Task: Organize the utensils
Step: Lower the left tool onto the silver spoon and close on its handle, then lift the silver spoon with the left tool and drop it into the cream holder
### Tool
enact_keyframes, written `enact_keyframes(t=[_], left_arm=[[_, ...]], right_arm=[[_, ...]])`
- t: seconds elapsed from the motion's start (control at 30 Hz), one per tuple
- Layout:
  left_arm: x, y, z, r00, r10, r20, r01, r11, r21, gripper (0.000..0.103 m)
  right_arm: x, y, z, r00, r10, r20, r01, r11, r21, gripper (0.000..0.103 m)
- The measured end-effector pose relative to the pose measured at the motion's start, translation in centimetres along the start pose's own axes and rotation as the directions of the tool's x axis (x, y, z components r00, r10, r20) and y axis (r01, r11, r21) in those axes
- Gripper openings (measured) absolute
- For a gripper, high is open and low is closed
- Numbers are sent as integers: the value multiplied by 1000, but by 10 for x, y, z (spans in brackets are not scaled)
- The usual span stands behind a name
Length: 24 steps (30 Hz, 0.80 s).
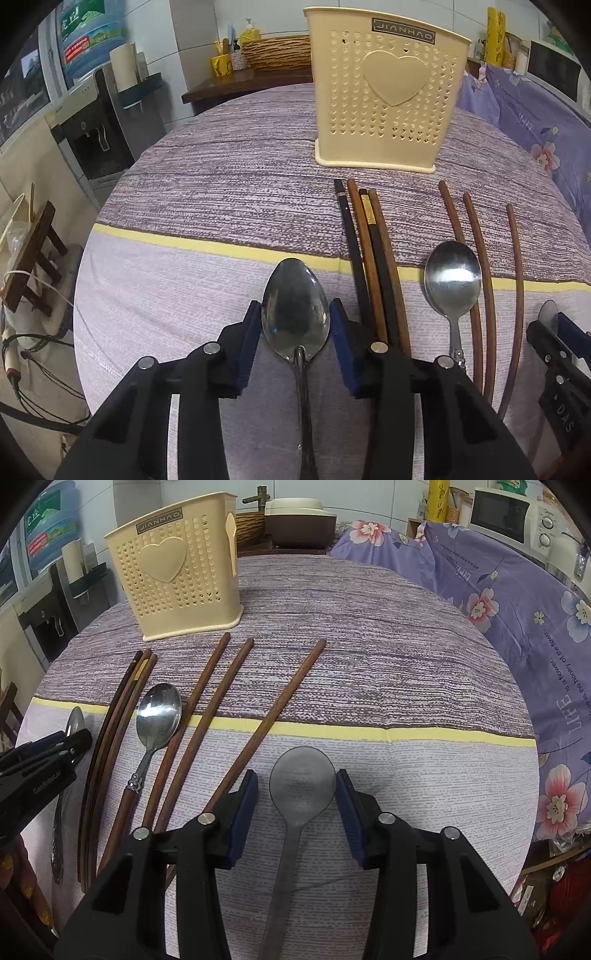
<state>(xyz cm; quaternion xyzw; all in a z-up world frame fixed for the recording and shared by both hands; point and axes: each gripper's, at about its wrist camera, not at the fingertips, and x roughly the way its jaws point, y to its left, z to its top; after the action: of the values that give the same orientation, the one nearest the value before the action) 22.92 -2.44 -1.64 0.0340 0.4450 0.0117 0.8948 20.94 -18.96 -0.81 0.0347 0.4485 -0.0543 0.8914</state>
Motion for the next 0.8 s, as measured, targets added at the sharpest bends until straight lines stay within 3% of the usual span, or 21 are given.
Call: enact_keyframes(t=[0.33, 0.8], left_arm=[[-9, 4, 7, 998, -21, 53, 21, 1000, 13, 38], [-67, 34, 42, 969, -145, 201, 158, 986, -49, 38]], right_arm=[[1, -4, 4, 998, 59, 4, -59, 998, 2, 37], [-63, -26, 44, 974, 163, 161, -166, 986, 4, 36]])
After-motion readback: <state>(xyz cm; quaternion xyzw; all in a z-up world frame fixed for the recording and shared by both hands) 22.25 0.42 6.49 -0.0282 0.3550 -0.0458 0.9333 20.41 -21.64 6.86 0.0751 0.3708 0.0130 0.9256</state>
